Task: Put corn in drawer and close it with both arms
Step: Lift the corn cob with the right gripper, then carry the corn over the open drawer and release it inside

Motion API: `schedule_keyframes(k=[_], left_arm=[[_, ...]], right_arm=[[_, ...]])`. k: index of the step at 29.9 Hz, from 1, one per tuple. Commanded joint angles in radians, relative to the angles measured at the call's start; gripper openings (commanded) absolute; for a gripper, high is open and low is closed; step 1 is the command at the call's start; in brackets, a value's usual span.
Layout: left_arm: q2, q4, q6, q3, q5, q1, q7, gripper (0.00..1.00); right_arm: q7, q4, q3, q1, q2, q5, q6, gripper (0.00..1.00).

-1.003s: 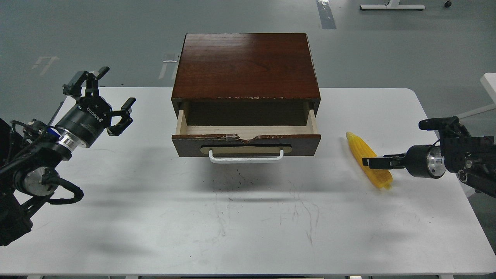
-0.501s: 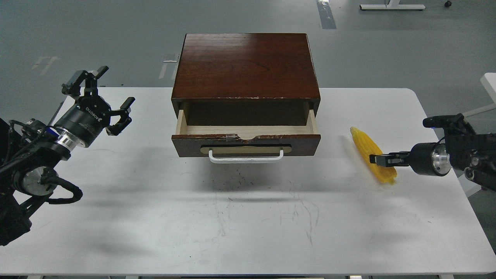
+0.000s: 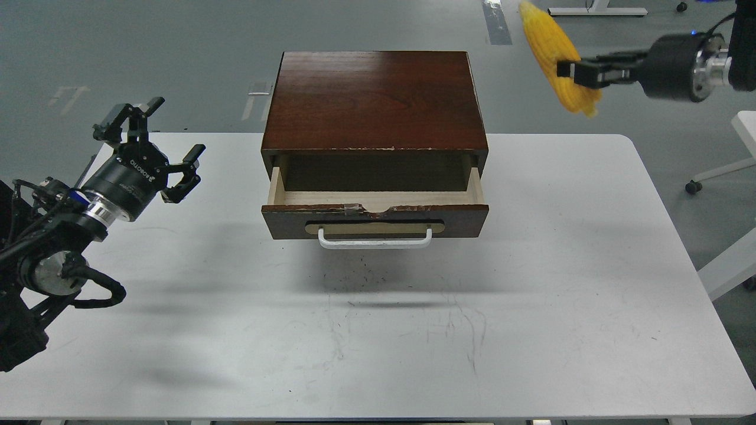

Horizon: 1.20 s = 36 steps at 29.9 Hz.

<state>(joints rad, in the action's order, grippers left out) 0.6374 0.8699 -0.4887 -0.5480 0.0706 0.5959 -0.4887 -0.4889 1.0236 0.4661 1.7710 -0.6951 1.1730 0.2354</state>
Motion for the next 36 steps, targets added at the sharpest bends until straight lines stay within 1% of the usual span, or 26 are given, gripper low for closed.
schedule_keyframes(k=[1,2,4,5,7,8,10,13,16,21,28,29,33,35,36], left_arm=[[0.008,0.000,0.000,-0.001,0.000,0.002,0.000,1.00],[0.013,0.001,0.000,-0.001,0.000,0.002,0.000,1.00],[0.024,0.006,0.000,-0.001,0.000,0.002,0.000,1.00],[0.024,0.006,0.000,-0.001,0.000,0.002,0.000,1.00],[0.031,0.006,0.000,-0.001,0.000,0.002,0.000,1.00],[0.034,0.008,0.000,-0.001,0.000,0.002,0.000,1.00],[0.042,0.008,0.000,0.000,0.000,0.002,0.000,1.00],[0.045,0.008,0.000,0.000,0.000,0.002,0.000,1.00],[0.045,0.008,0.000,0.000,0.000,0.002,0.000,1.00],[0.045,0.008,0.000,0.002,0.000,0.002,0.000,1.00],[0.044,0.008,0.000,0.002,0.000,0.001,0.000,1.00],[0.044,0.008,0.000,0.002,0.000,0.001,0.000,1.00],[0.042,0.008,0.000,0.002,0.000,0.001,0.000,1.00],[0.042,0.008,0.000,0.003,0.000,0.001,0.000,1.00],[0.042,0.008,0.000,0.003,0.000,0.001,0.000,1.00]], right_arm=[[0.000,0.021,0.097,0.129,0.149,0.013,-0.004,0.17],[0.000,0.027,0.103,0.140,0.173,0.019,-0.005,0.17],[0.000,0.045,0.114,0.166,0.262,0.063,-0.011,0.17],[0.000,0.046,0.114,0.166,0.263,0.063,-0.011,0.17],[0.000,0.049,0.124,0.171,0.342,0.134,-0.063,0.16],[0.000,0.049,0.132,0.171,0.359,0.152,-0.083,0.16],[0.000,0.049,0.189,0.180,0.426,0.189,-0.163,0.16],[0.000,0.050,0.233,0.192,0.474,0.192,-0.220,0.16],[0.000,0.061,0.269,0.193,0.526,0.194,-0.246,0.16],[0.000,0.062,0.324,0.183,0.580,0.194,-0.271,0.17],[0.000,0.055,0.351,0.134,0.592,0.194,-0.274,0.18],[0.000,0.052,0.362,0.124,0.594,0.194,-0.274,0.21],[0.000,0.047,0.368,0.096,0.594,0.194,-0.274,0.25],[0.000,0.029,0.370,0.079,0.592,0.194,-0.277,0.36],[0.000,0.024,0.368,0.076,0.592,0.194,-0.278,0.38]])
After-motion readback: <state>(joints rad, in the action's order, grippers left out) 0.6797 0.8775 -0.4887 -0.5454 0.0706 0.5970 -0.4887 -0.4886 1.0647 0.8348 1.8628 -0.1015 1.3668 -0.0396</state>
